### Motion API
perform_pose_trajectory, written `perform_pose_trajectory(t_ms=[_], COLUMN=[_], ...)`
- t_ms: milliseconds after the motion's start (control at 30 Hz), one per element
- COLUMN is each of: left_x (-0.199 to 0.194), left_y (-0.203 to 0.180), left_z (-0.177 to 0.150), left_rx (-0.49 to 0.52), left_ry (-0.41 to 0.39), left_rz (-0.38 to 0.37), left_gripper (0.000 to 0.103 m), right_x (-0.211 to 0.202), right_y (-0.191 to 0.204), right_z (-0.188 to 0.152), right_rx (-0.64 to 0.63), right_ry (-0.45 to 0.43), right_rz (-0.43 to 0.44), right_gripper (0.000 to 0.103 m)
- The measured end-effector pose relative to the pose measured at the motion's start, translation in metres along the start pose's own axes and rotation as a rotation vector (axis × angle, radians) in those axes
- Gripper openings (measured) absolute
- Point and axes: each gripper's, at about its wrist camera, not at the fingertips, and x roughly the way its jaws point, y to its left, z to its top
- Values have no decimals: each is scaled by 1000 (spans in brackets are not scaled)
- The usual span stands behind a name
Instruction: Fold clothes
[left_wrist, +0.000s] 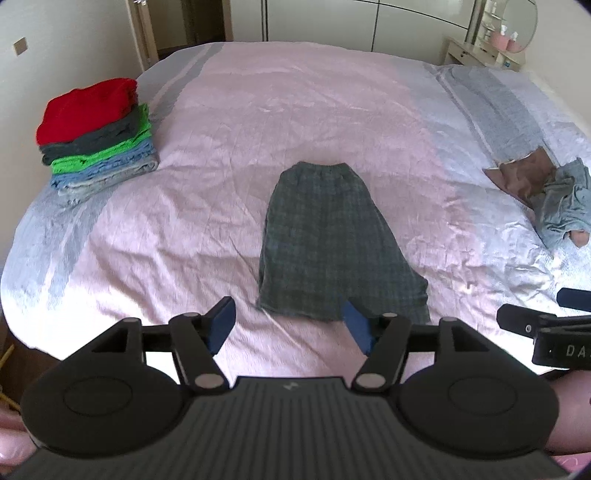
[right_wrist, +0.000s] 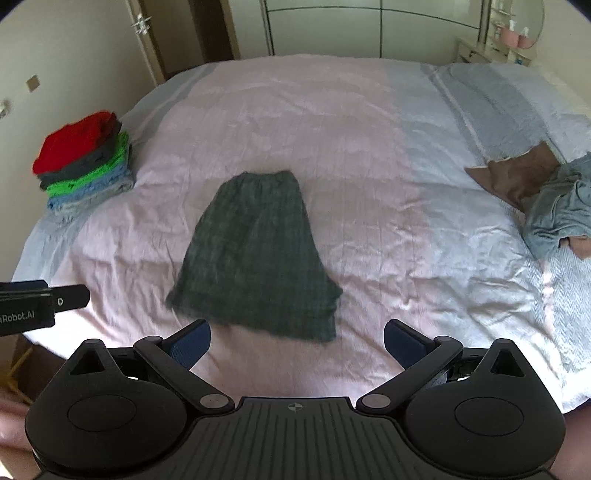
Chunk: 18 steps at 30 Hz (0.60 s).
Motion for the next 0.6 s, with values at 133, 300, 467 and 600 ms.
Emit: perform_pose_trajectory(t_ms=[133, 300, 467, 600], left_x=[-6, -13, -18, -17], left_y=[-10, -17, -19, -20], left_z=[-16, -32, -43, -45], left_rx=[-23, -47, -63, -55], left_ry=[7, 21, 35, 42], left_rz=[25, 51, 73, 75], left_gripper=[62, 62, 62, 62], right_x=[-3, -3, -5, -5], right_y=[-5, -7, -4, -3], right_z=[-12, -21, -25, -25], right_rx=[-21, -41, -71, -67], right_ry=[36, 69, 81, 79], right_rz=[25, 49, 69, 64], right_gripper=[102, 102, 102, 102])
